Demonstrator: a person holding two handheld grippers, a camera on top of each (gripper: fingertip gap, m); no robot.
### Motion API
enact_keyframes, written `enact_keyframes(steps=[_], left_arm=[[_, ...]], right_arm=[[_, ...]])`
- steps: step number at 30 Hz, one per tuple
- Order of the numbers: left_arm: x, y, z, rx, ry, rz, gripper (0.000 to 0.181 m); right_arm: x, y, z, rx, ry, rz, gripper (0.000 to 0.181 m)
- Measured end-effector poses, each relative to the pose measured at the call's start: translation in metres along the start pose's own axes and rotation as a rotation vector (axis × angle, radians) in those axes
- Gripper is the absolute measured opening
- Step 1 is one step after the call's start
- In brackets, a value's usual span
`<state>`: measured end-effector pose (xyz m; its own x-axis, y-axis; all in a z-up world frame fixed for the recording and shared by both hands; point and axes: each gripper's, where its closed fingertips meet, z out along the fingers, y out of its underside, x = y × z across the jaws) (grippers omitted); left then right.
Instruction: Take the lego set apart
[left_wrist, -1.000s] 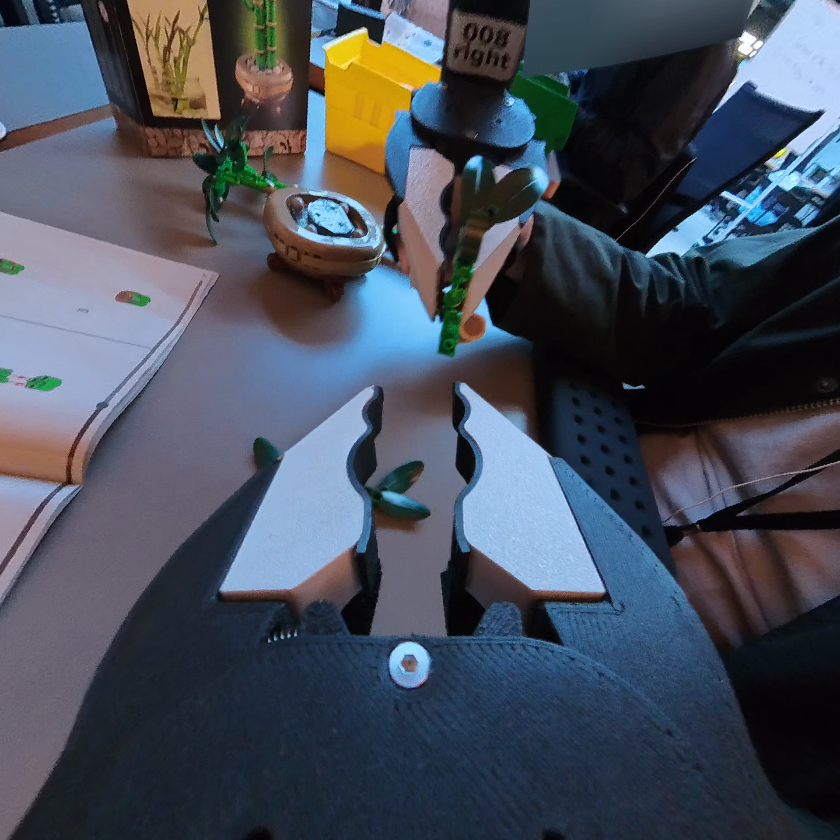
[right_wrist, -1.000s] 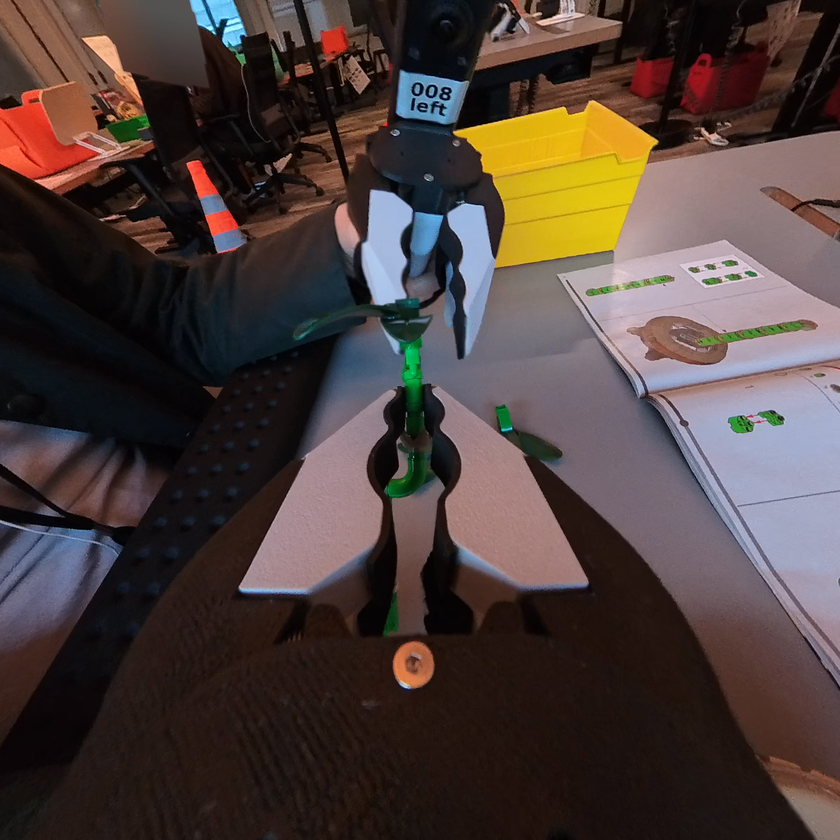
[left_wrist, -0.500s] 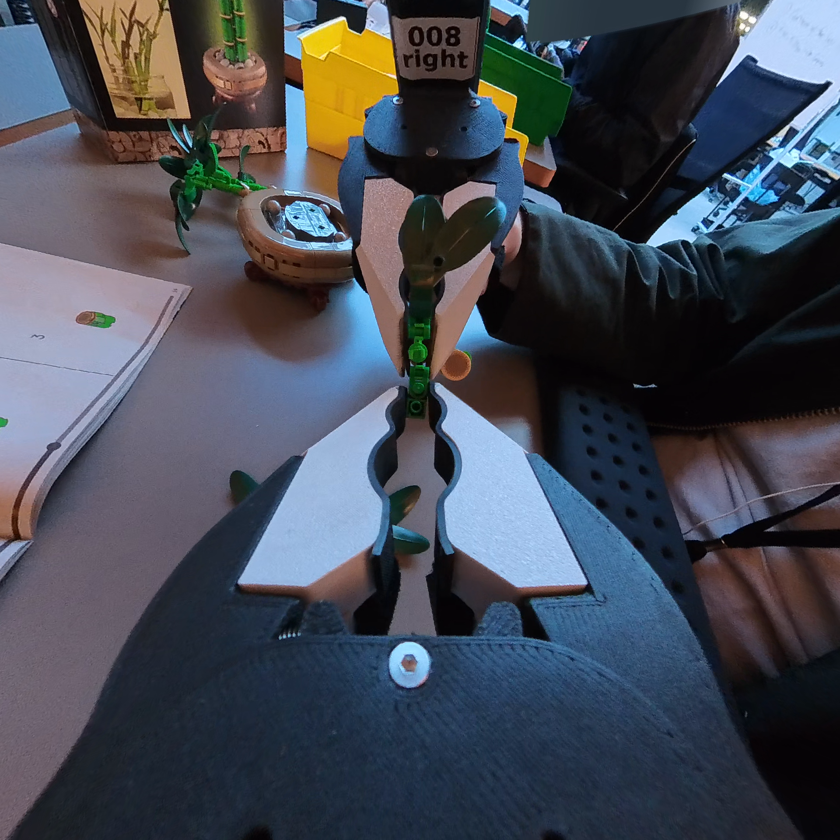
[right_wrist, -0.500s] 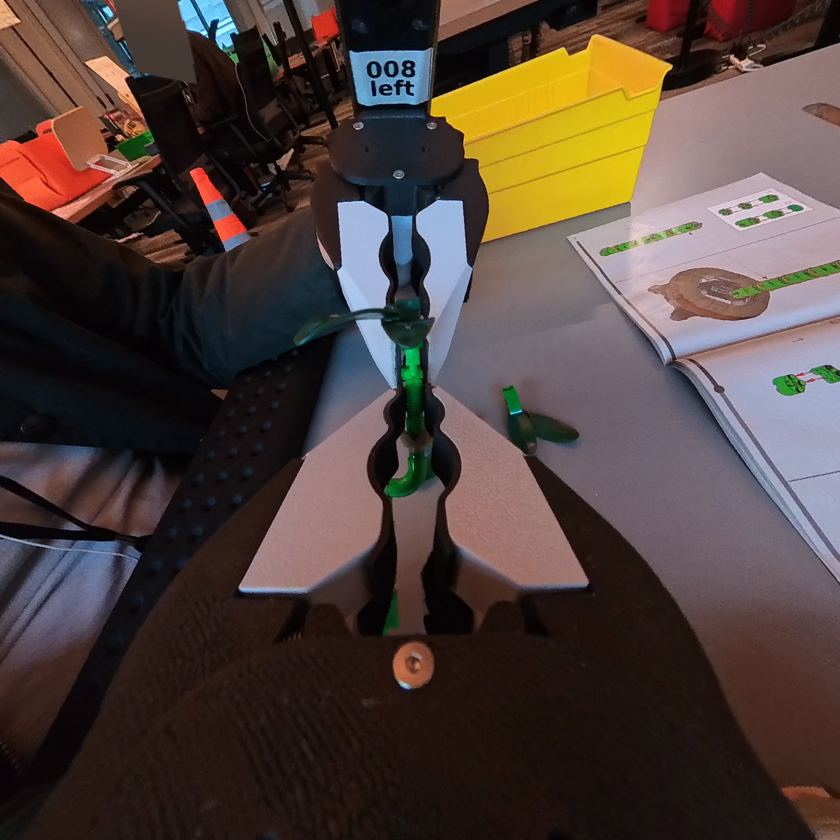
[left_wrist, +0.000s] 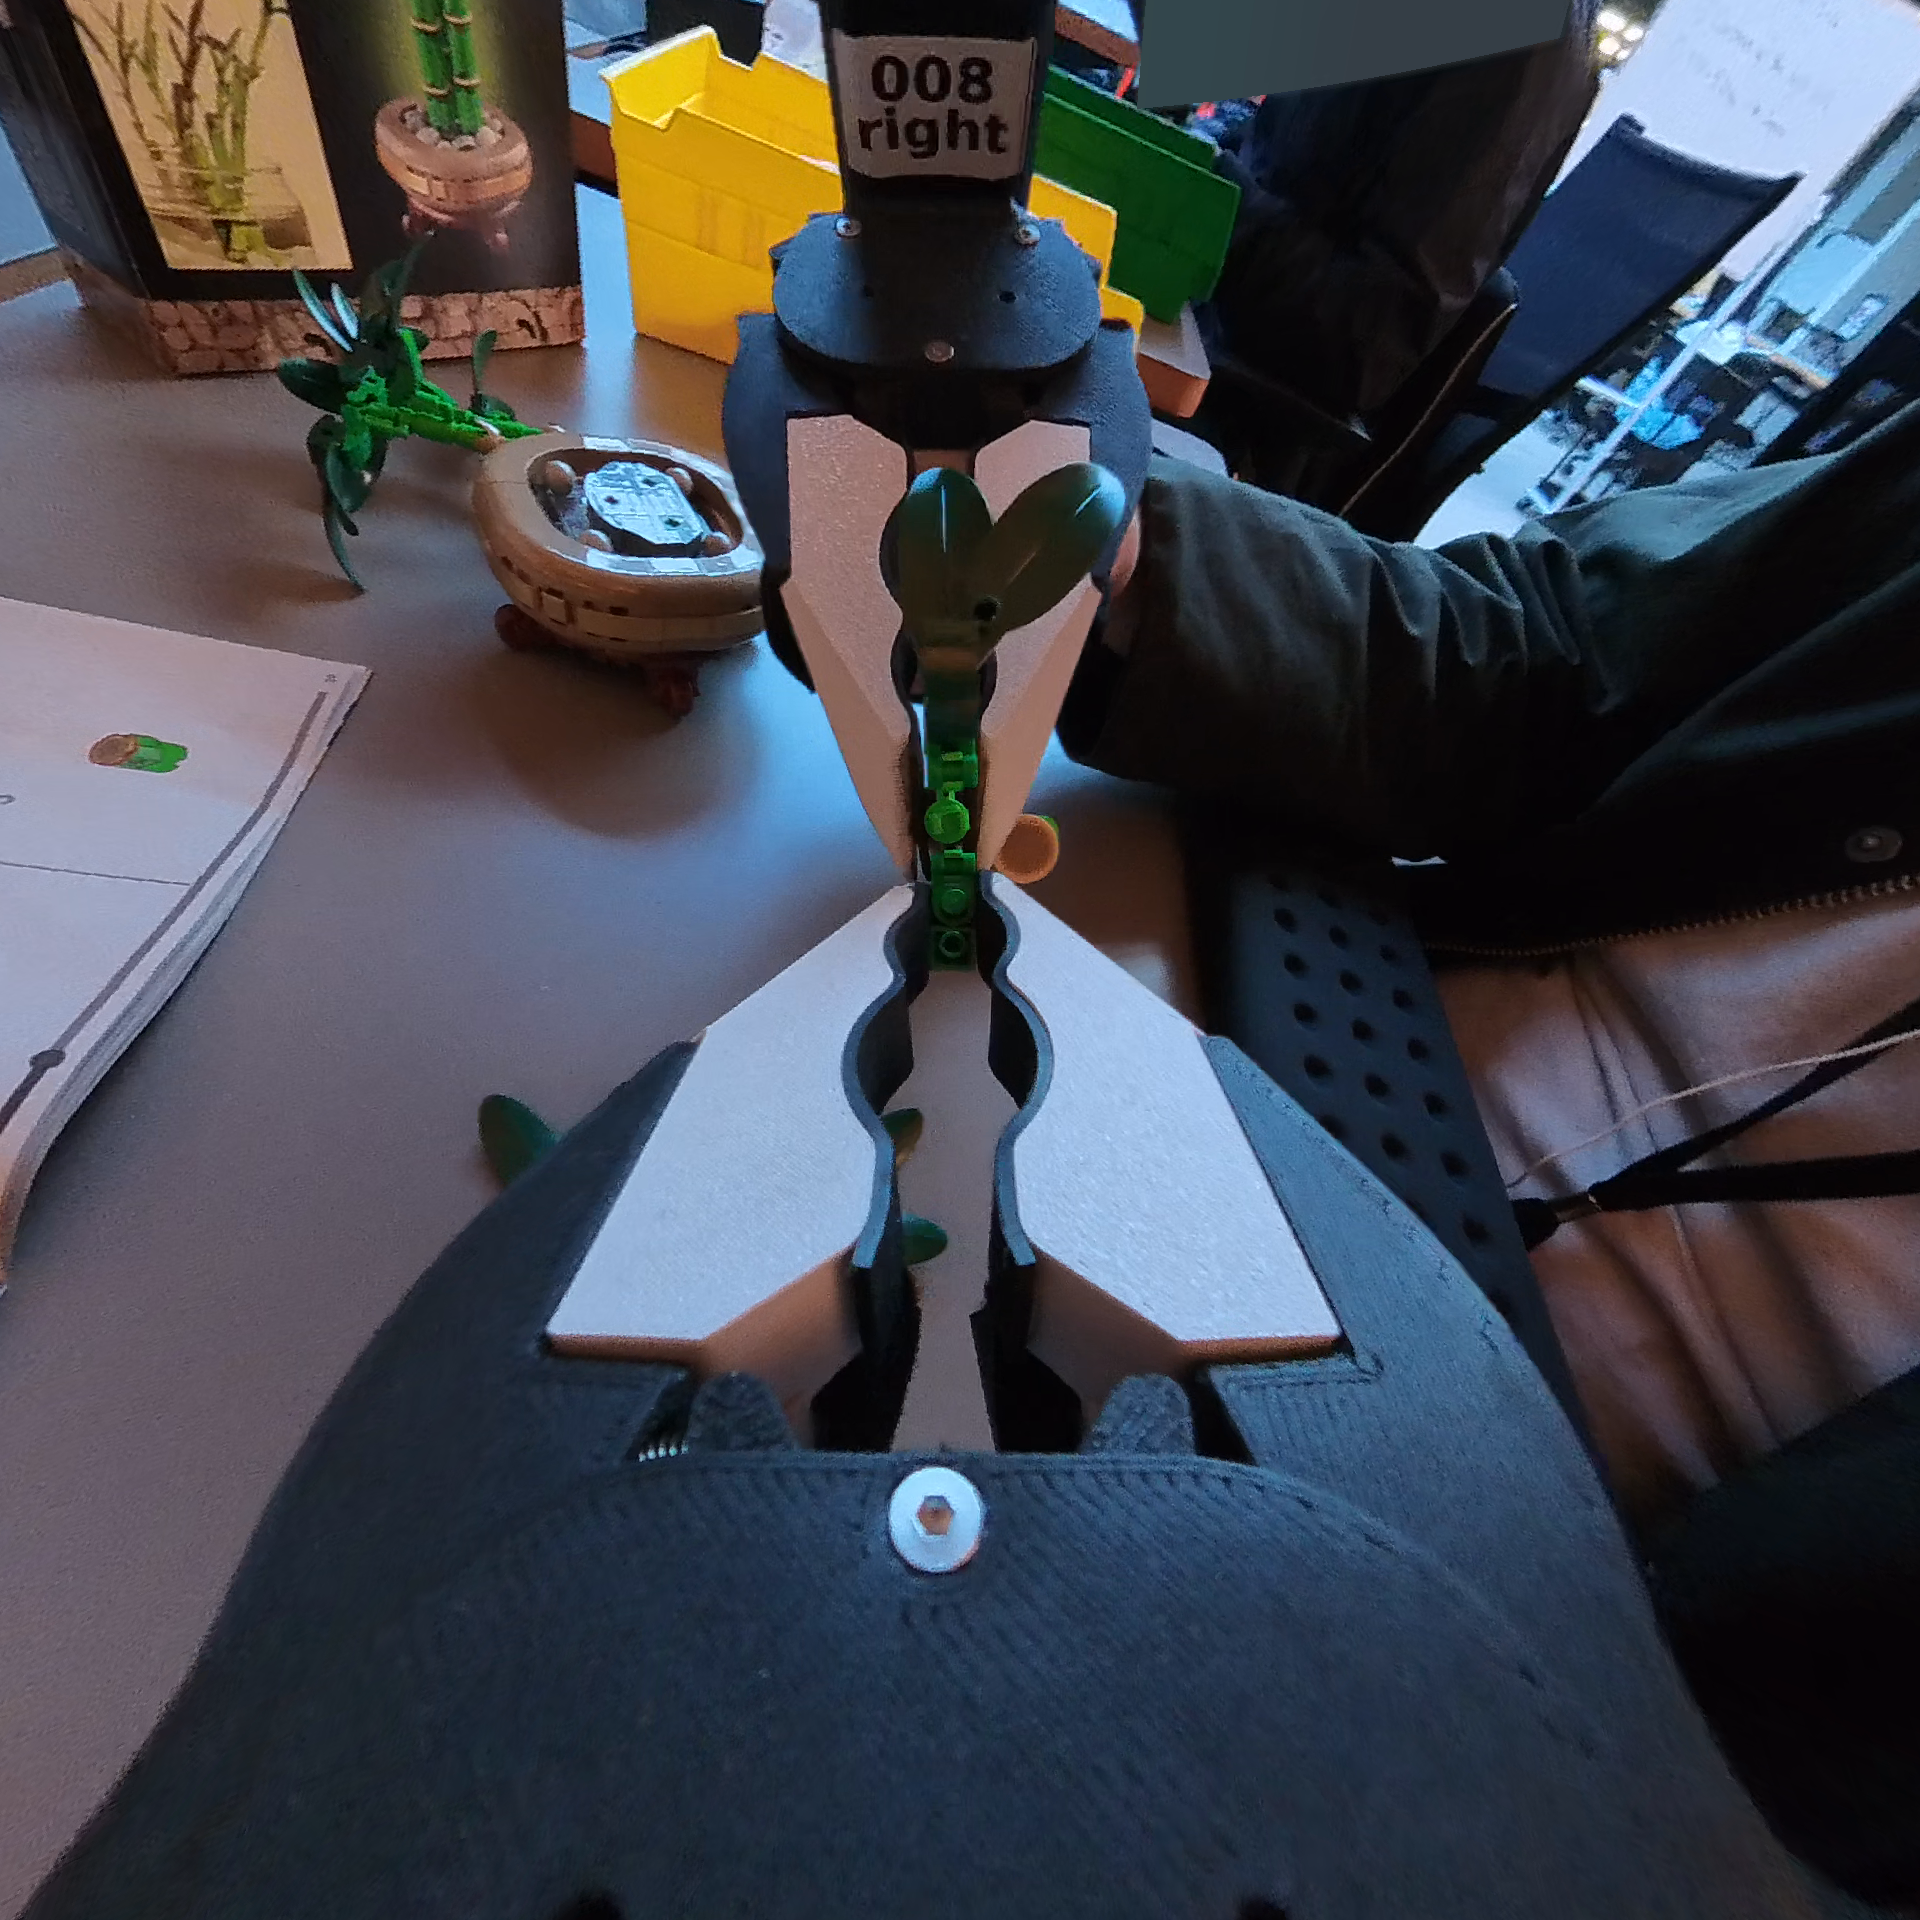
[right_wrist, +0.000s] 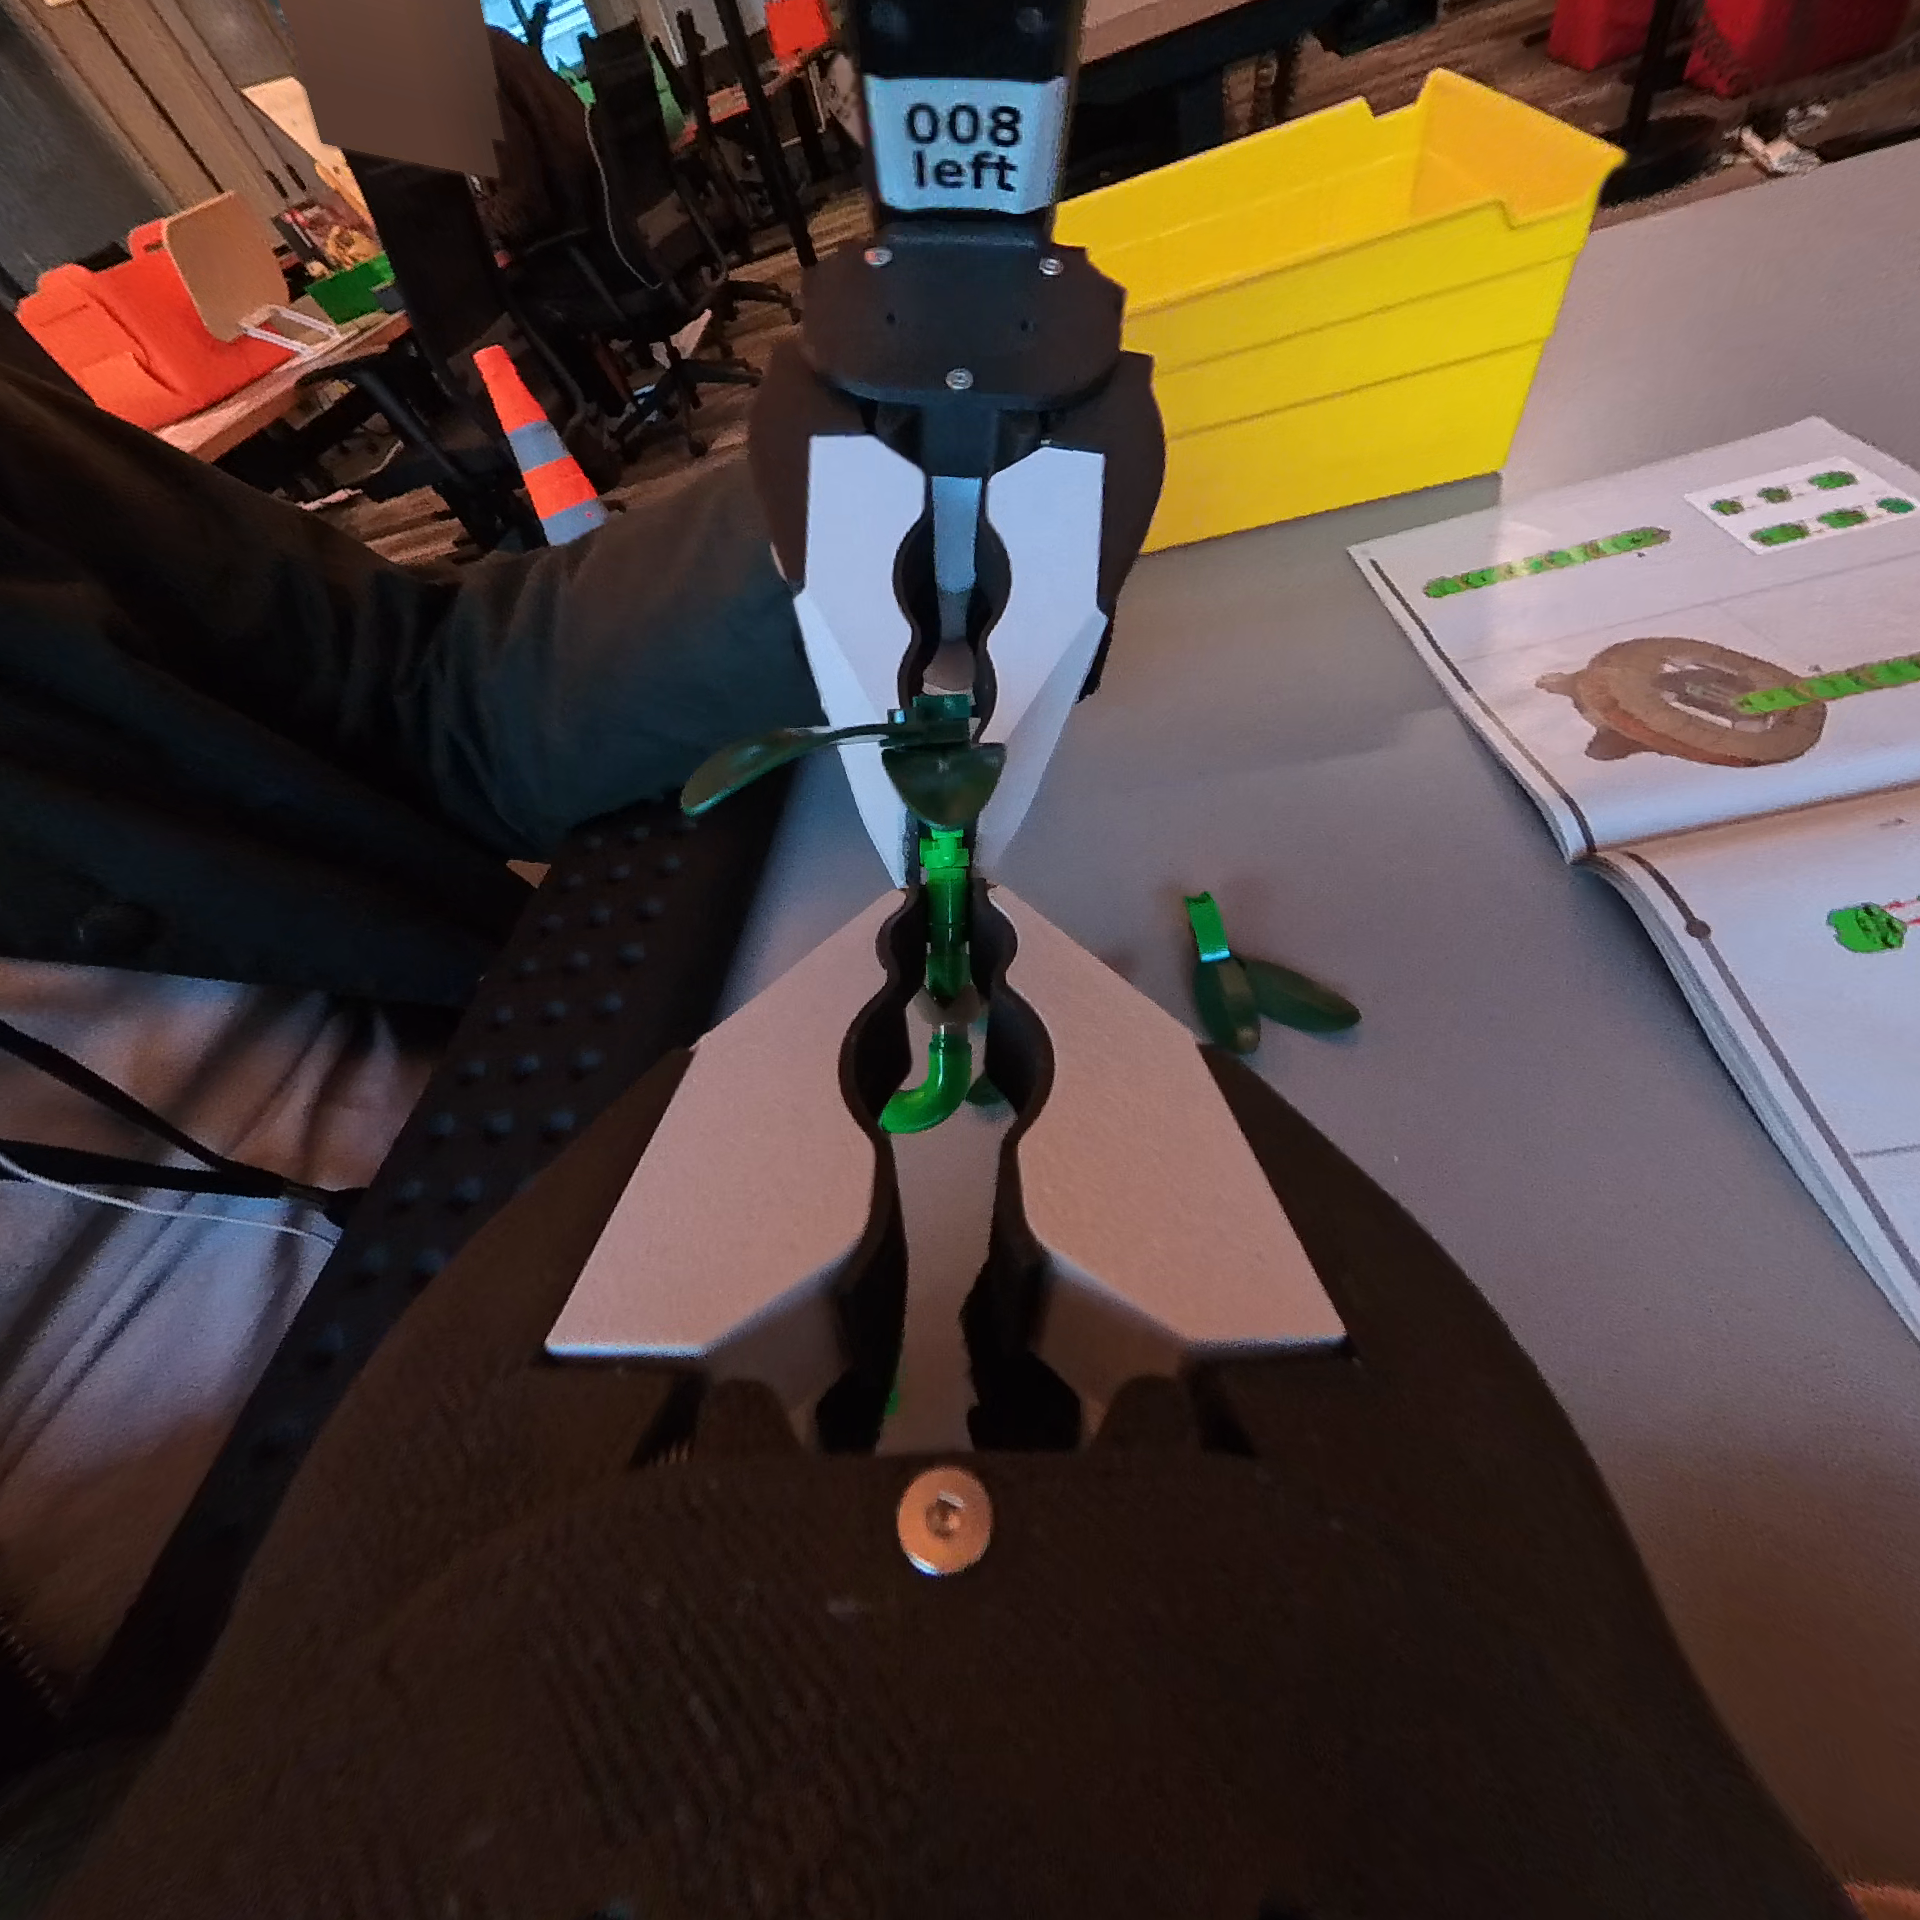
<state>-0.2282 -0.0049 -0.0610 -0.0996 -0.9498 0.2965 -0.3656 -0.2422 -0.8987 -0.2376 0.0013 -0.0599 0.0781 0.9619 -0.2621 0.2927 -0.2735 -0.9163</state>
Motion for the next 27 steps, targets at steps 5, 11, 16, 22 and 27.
enact_keyframes(steps=[5, 11, 16, 22, 27], left_arm=[[0.008, -0.004, -0.003, 0.033, 0.106, -0.114, 0.006], [0.018, 0.000, -0.003, 0.023, 0.228, -0.214, 0.007], [0.024, 0.001, -0.003, 0.020, 0.279, -0.247, 0.007], [0.036, 0.008, -0.001, -0.017, 0.371, -0.294, 0.007], [0.033, 0.010, 0.000, -0.031, 0.326, -0.236, 0.007]], right_arm=[[-0.006, -0.005, 0.000, 0.003, 0.012, -0.113, 0.006], [-0.016, -0.001, 0.003, -0.018, -0.040, -0.156, 0.006], [-0.020, 0.000, 0.003, -0.025, -0.055, -0.185, 0.006], [-0.031, 0.005, 0.005, -0.062, -0.101, -0.222, 0.006], [-0.027, 0.008, 0.005, -0.072, -0.087, -0.199, 0.006]])
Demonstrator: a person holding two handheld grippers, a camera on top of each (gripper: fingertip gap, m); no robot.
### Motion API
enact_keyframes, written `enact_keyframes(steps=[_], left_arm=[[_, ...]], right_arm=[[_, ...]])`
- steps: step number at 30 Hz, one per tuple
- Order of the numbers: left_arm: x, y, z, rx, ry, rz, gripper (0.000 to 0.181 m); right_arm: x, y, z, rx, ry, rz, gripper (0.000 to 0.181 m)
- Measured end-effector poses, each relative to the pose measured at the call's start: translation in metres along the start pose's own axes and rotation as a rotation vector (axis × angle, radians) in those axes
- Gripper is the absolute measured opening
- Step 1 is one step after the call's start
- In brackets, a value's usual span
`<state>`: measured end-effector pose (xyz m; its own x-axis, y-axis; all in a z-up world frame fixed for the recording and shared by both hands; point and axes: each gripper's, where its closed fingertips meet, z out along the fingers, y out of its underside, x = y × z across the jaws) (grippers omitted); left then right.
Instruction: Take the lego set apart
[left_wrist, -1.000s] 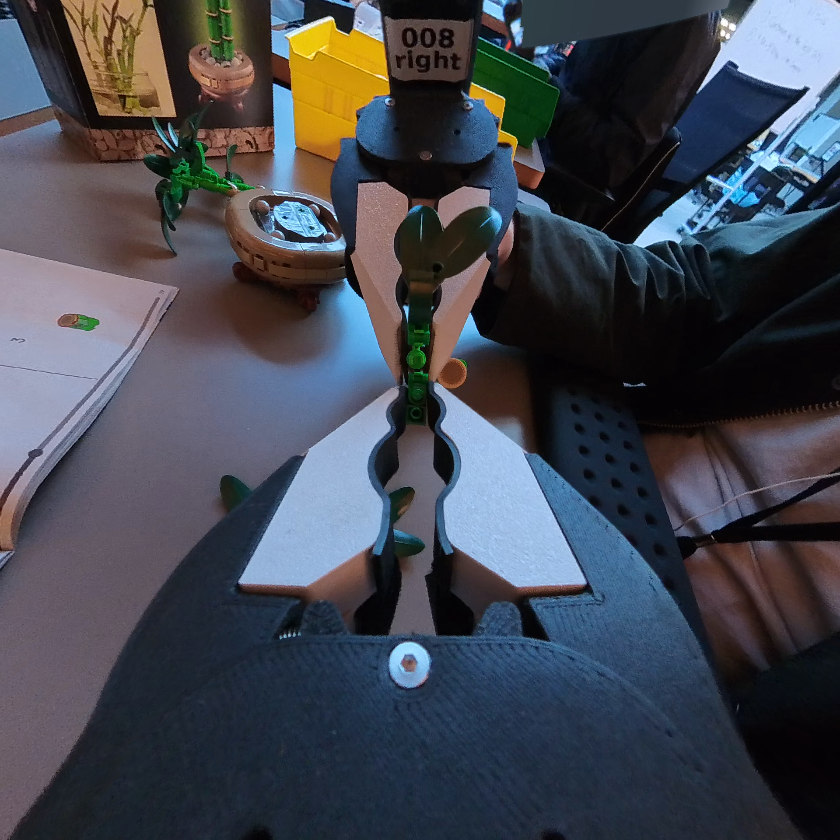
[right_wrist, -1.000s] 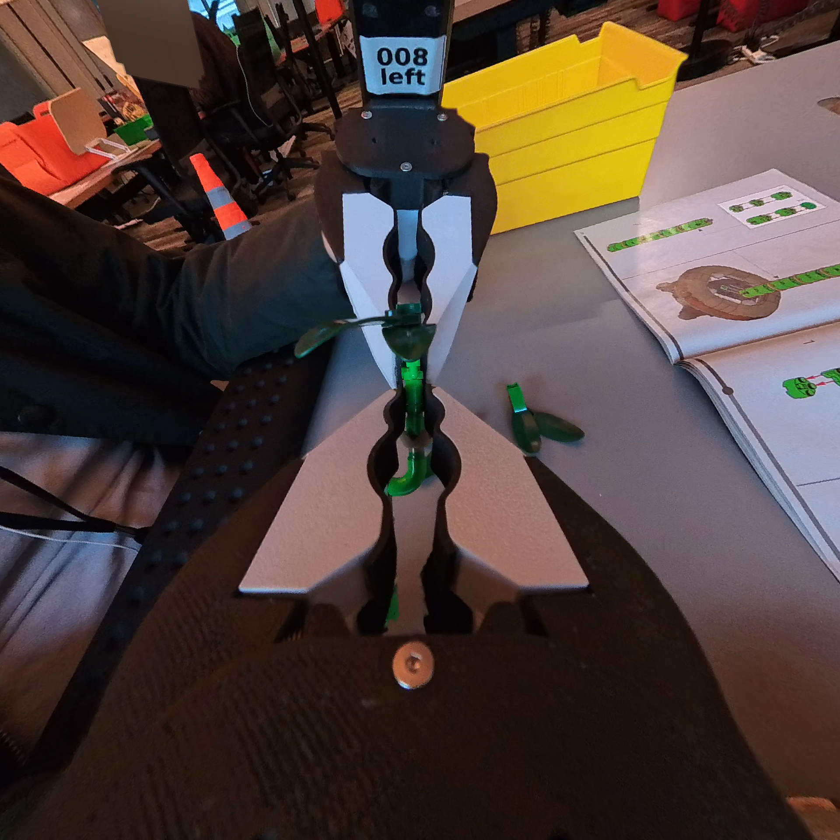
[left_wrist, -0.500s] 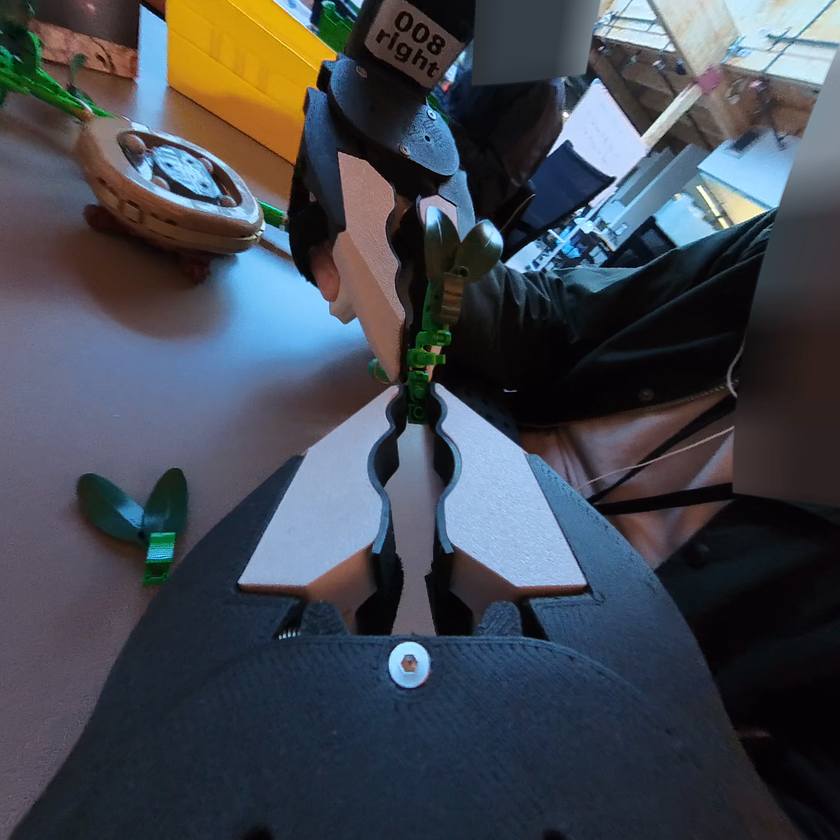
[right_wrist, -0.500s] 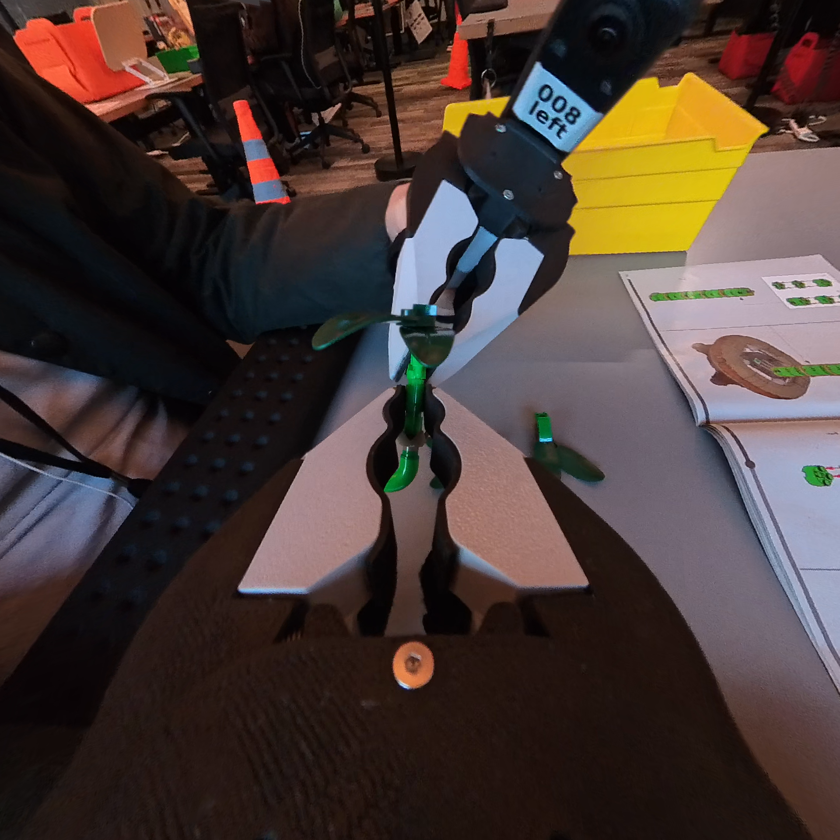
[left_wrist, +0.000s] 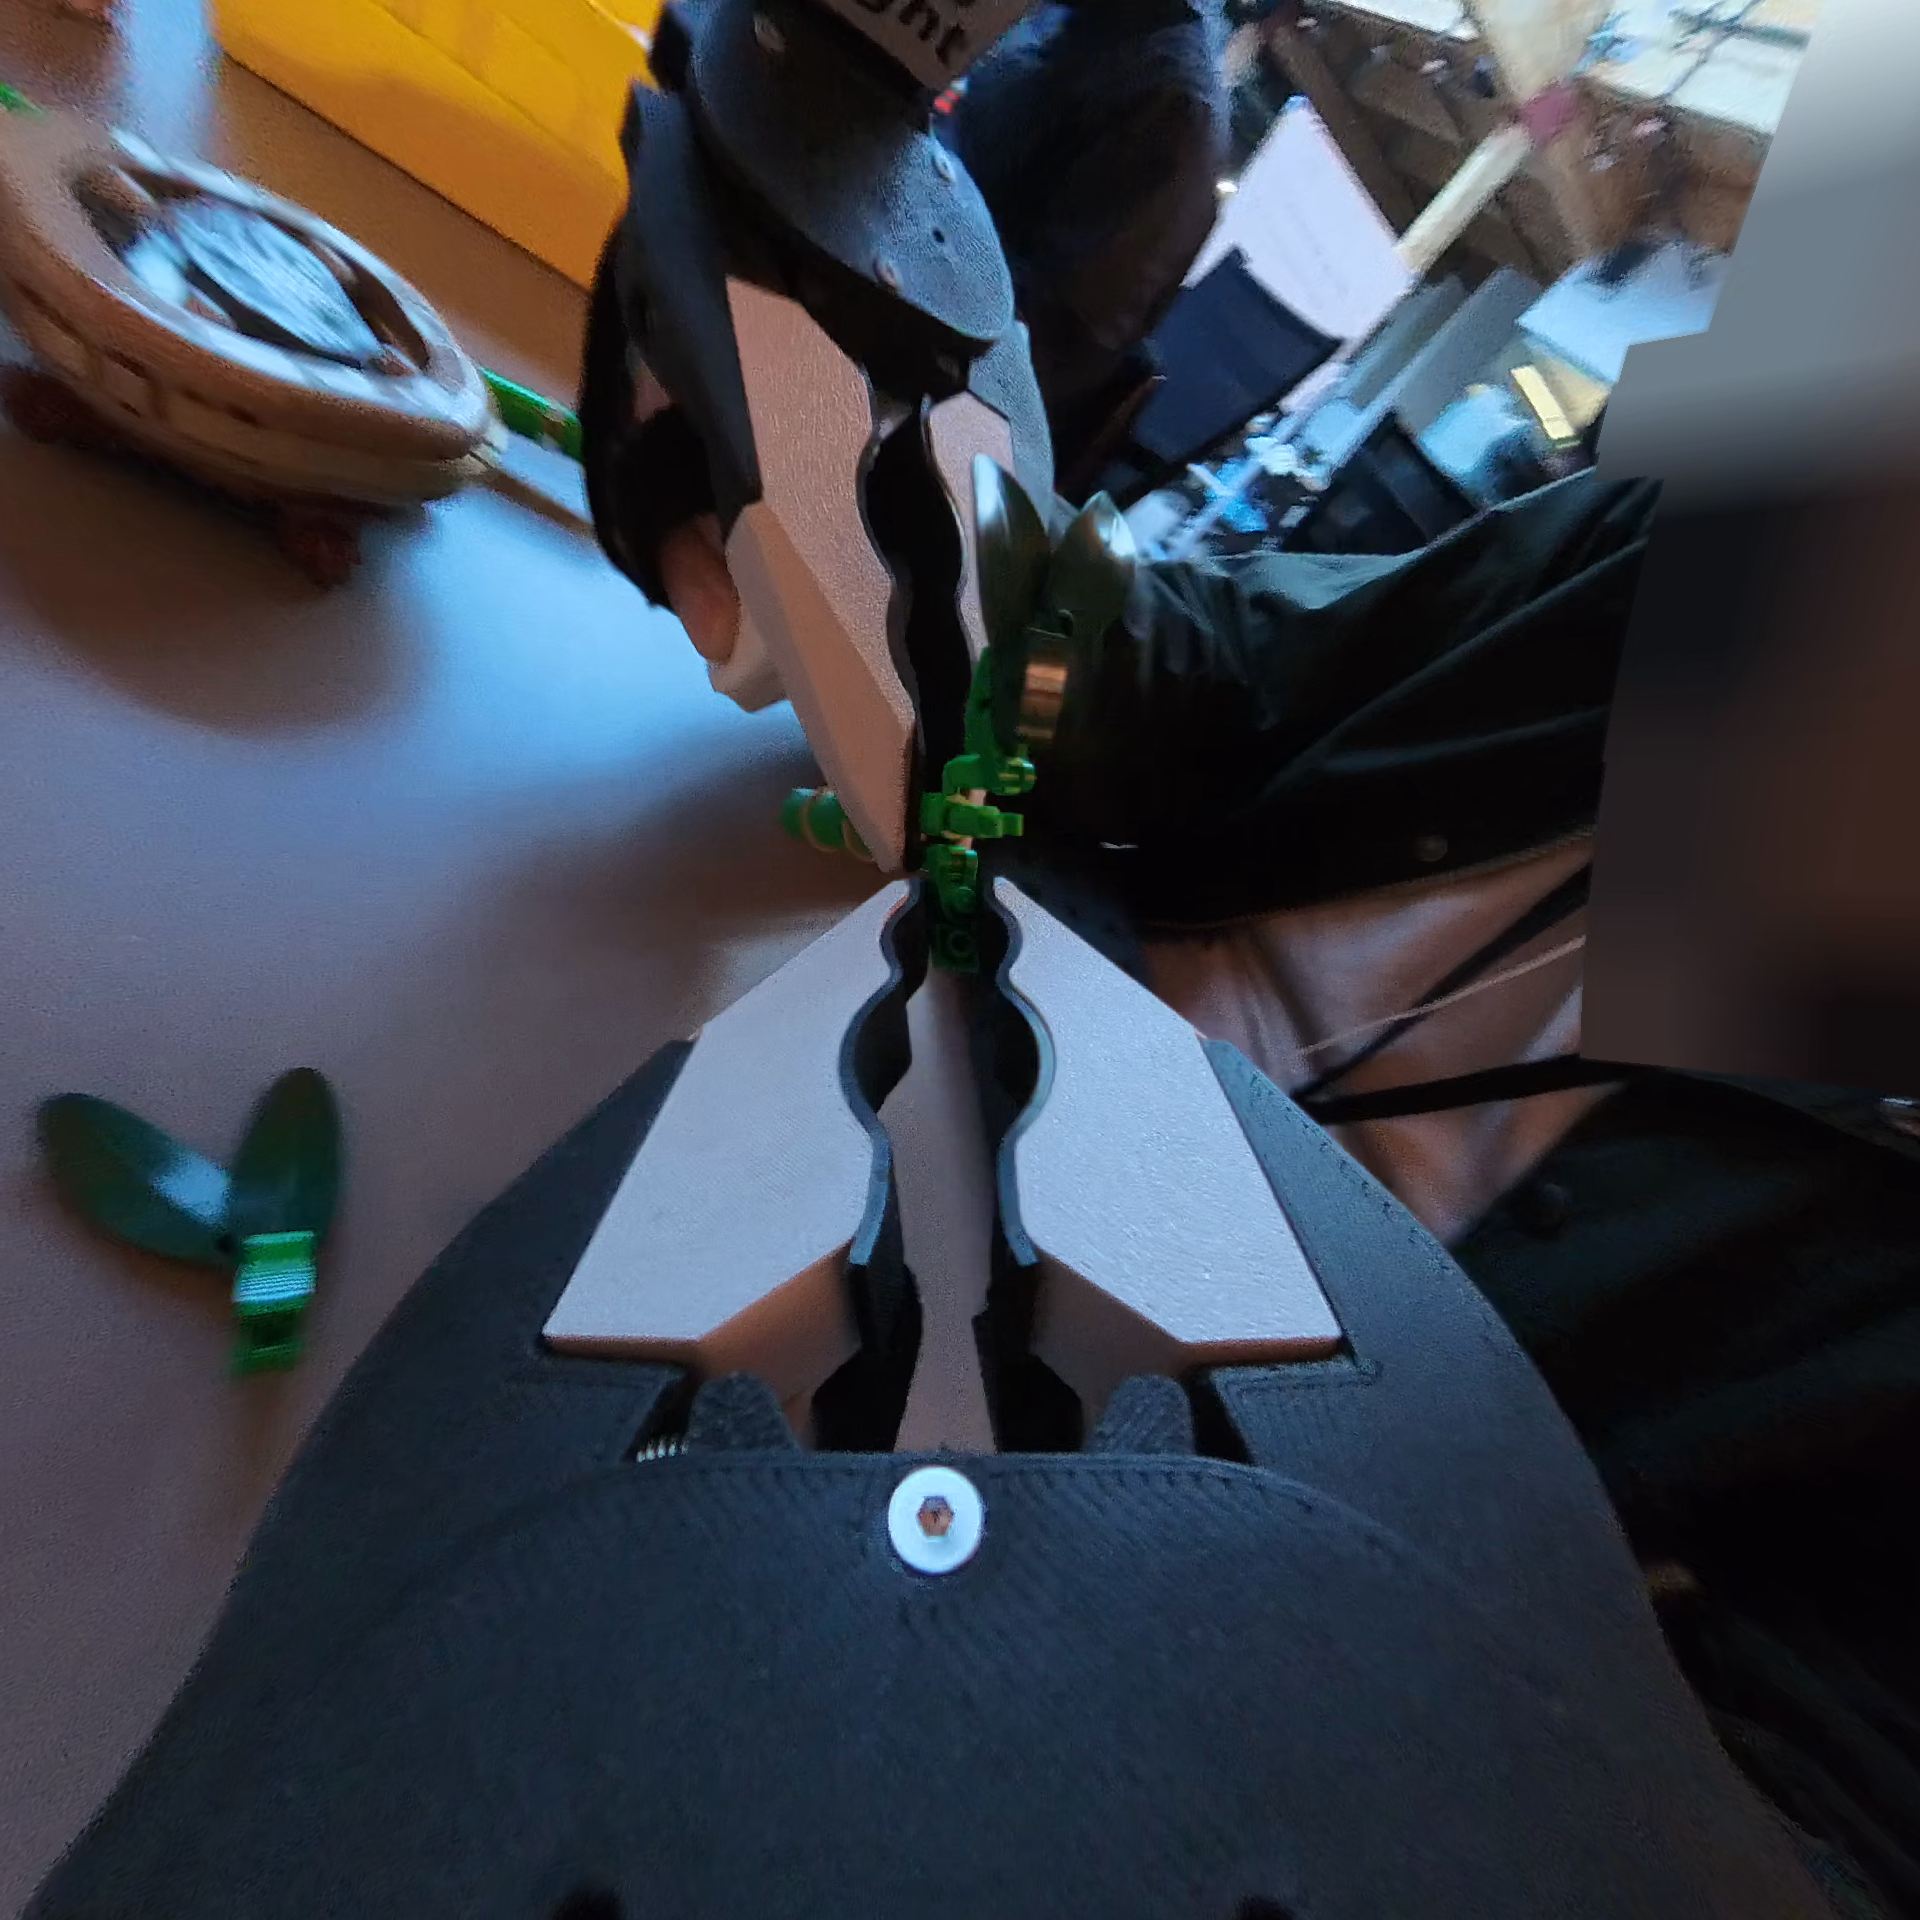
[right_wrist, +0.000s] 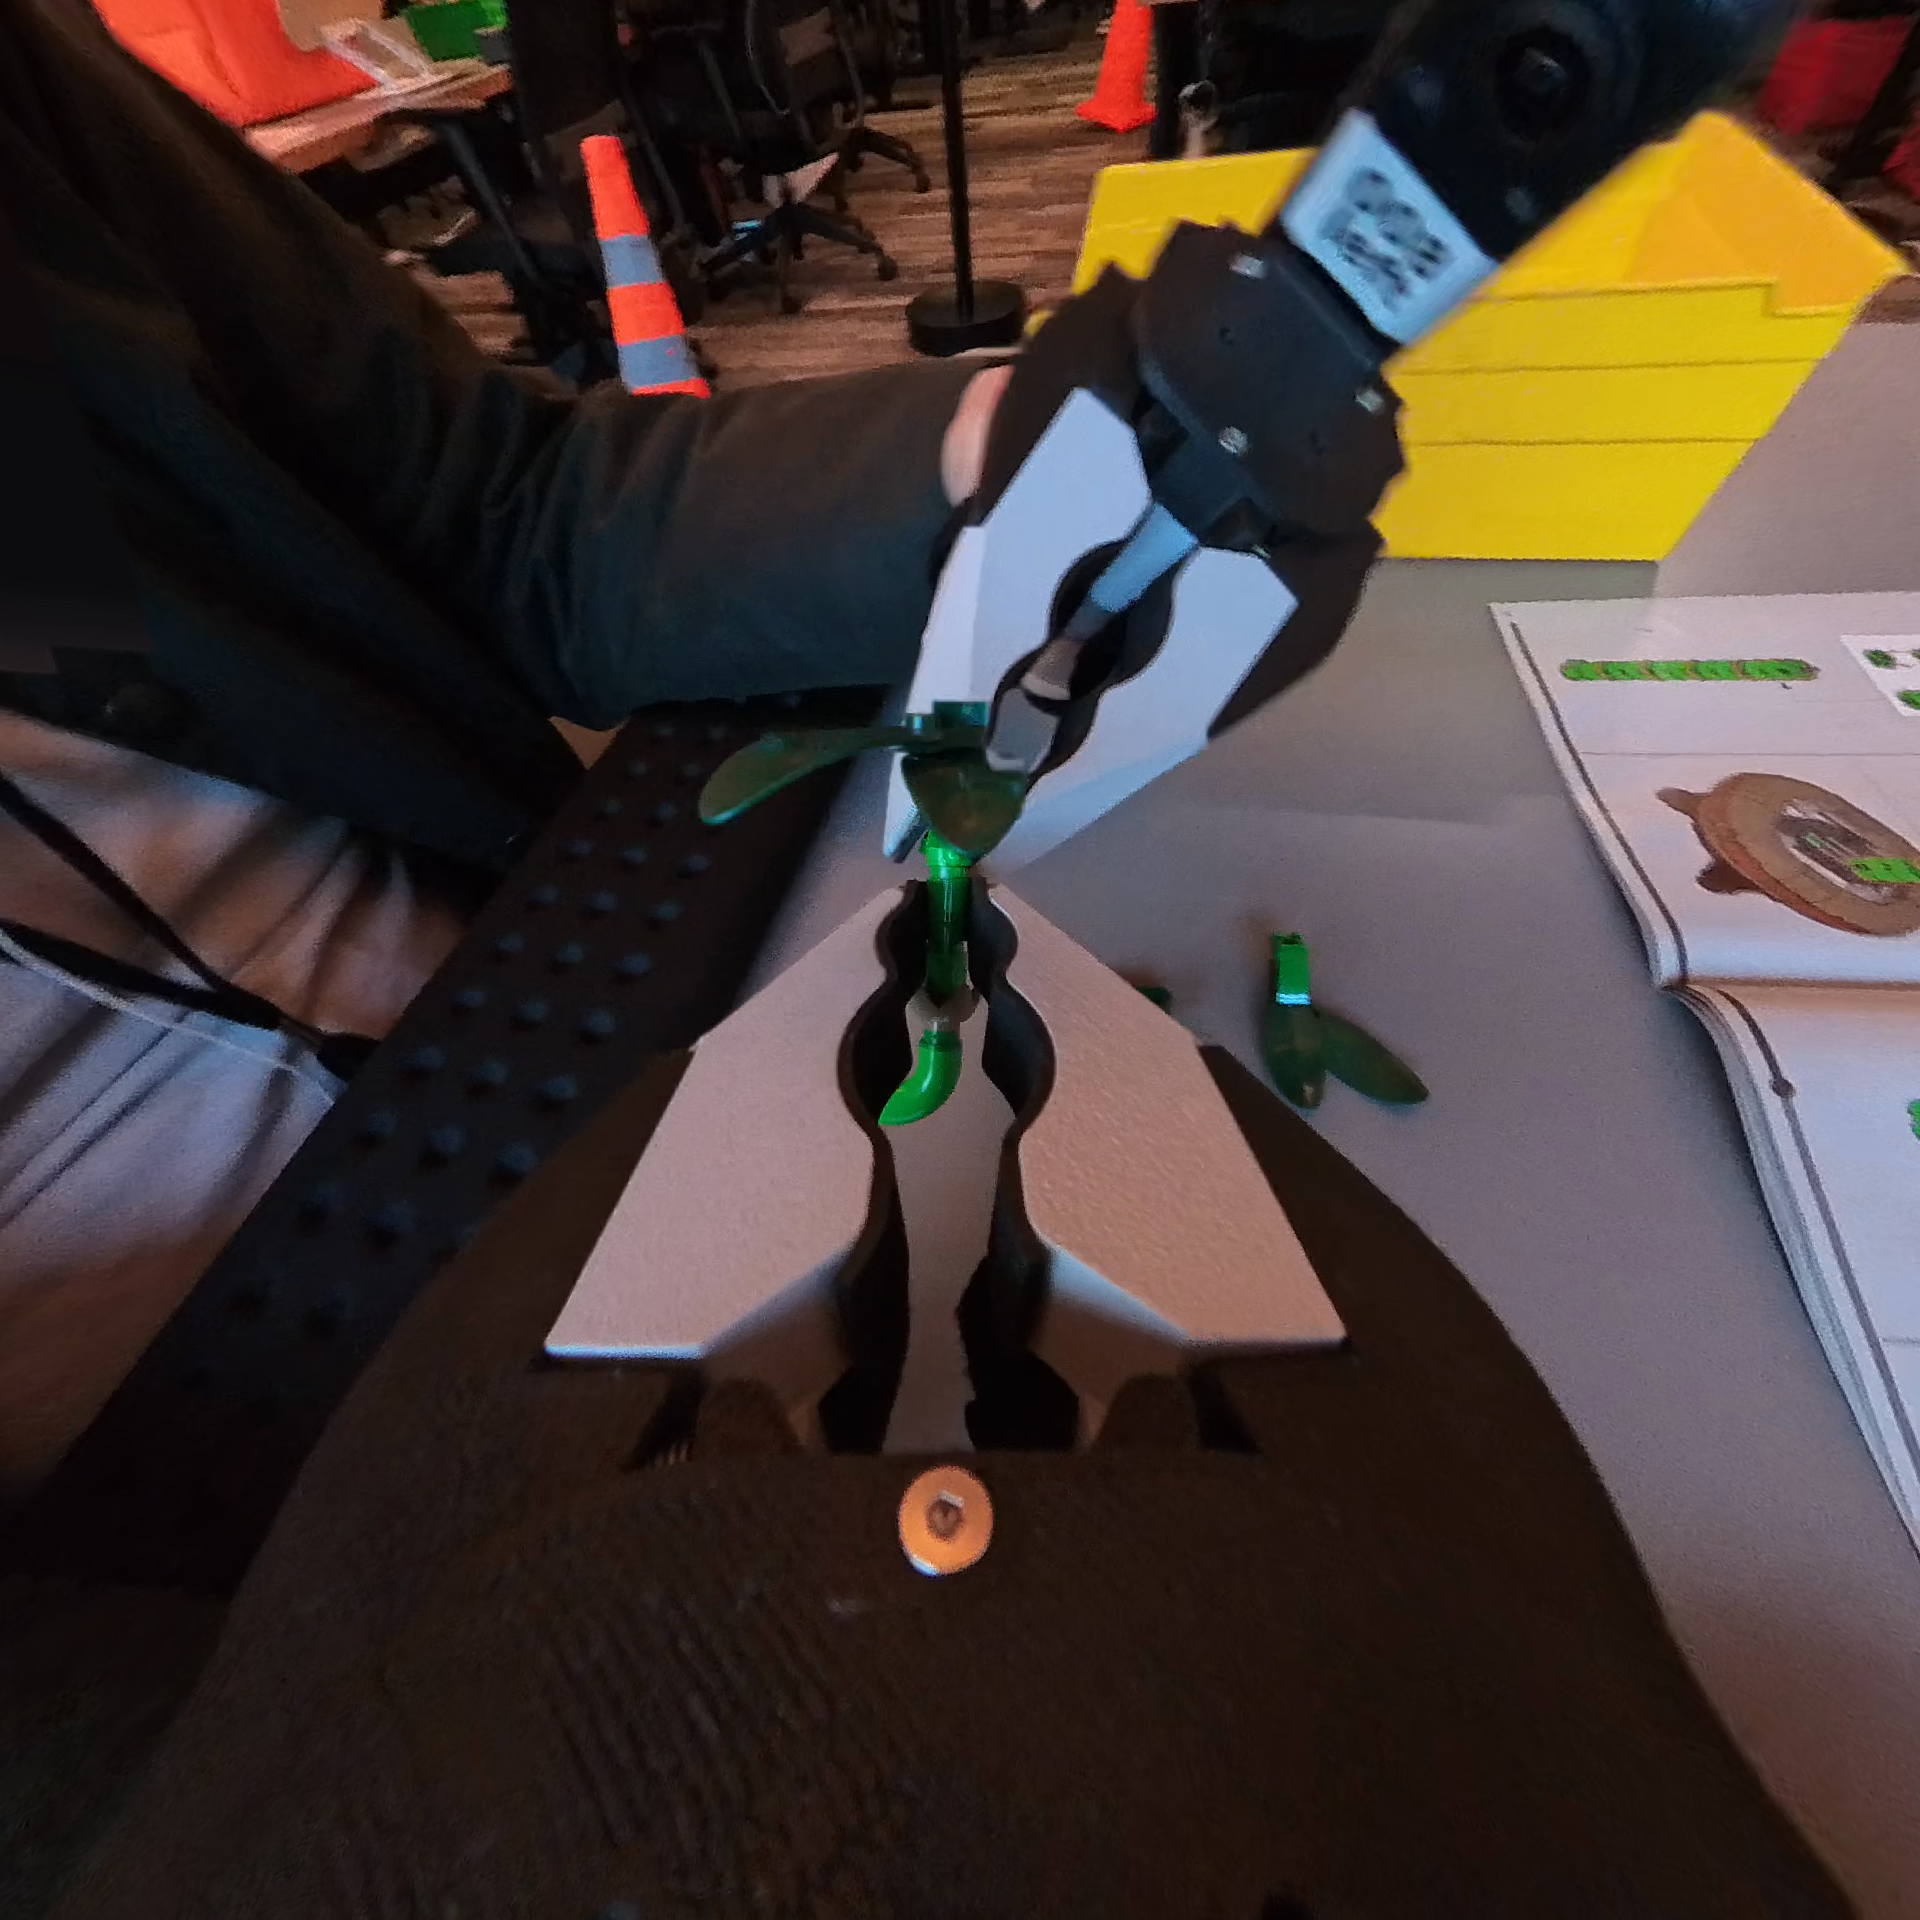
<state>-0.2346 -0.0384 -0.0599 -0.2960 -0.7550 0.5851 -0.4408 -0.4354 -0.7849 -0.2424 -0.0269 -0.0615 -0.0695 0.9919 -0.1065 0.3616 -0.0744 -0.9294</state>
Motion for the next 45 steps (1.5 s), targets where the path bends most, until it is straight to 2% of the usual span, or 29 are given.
enact_keyframes(steps=[2, 7, 10, 13, 20, 23, 26, 31, 34, 38, 40, 42, 45], left_arm=[[-0.009, -0.009, -0.006, 0.029, -0.111, 0.084, 0.007], [-0.042, -0.021, -0.020, 0.004, -0.487, 0.299, 0.006], [-0.043, -0.034, -0.024, 0.039, -0.587, 0.397, 0.007], [-0.049, -0.033, -0.027, -0.011, -0.683, 0.485, 0.007], [-0.052, -0.035, -0.031, -0.059, -0.787, 0.610, 0.007], [-0.049, -0.032, -0.027, -0.024, -0.693, 0.518, 0.007], [-0.031, -0.029, -0.020, 0.044, -0.473, 0.367, 0.007], [-0.007, -0.018, -0.007, 0.050, -0.187, 0.224, 0.006], [0.001, -0.012, -0.005, 0.044, -0.089, 0.176, 0.006], [0.003, -0.011, -0.004, 0.043, -0.064, 0.172, 0.006], [-0.004, -0.016, -0.008, 0.068, -0.112, 0.180, 0.006], [-0.005, -0.020, -0.012, 0.088, -0.143, 0.200, 0.006], [-0.013, -0.025, -0.017, 0.109, -0.214, 0.218, 0.006]], right_arm=[[0.012, -0.003, -0.004, 0.040, 0.031, 0.098, 0.006], [0.044, 0.002, -0.008, 0.074, 0.149, 0.284, 0.006], [0.051, -0.007, -0.014, 0.139, 0.174, 0.310, 0.006], [0.056, -0.003, -0.013, 0.115, 0.222, 0.304, 0.006], [0.060, -0.004, -0.012, 0.129, 0.253, 0.373, 0.007], [0.053, -0.003, -0.012, 0.116, 0.218, 0.330, 0.006], [0.036, -0.008, -0.011, 0.086, 0.152, 0.208, 0.006], [0.010, -0.008, -0.009, 0.048, 0.055, 0.083, 0.006], [0.002, -0.008, -0.005, 0.036, 0.021, 0.051, 0.006], [0.000, -0.007, -0.005, 0.036, 0.007, 0.037, 0.006], [0.010, -0.009, -0.007, 0.062, 0.064, 0.030, 0.006], [0.014, -0.013, -0.006, 0.116, 0.056, 0.083, 0.006], [0.025, -0.008, -0.001, 0.099, 0.100, 0.125, 0.010]])
